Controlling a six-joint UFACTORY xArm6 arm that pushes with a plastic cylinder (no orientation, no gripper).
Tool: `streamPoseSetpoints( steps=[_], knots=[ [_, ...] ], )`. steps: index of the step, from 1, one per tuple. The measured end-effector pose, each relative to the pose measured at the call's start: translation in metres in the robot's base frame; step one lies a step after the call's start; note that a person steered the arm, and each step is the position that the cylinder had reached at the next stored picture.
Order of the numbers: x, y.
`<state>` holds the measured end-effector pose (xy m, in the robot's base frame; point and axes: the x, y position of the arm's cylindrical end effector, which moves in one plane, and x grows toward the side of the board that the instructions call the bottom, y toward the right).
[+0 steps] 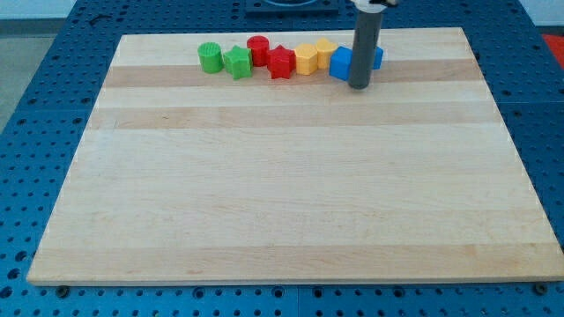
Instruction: Slide the line of blocks down a bit
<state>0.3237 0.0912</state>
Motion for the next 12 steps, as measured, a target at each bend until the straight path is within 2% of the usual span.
streamPoseSetpoints(
  steps=[2,4,6,7,8,9,10,12],
  knots=[
    [-0.021,-0.012],
    [-0.009,-0.011],
    [-0.015,0.068],
    [-0.046,0.122],
    [-0.086,0.147],
    [-0.116,0.145],
    [-0.132,0.116],
    [-0.131,0.032]
  ],
)
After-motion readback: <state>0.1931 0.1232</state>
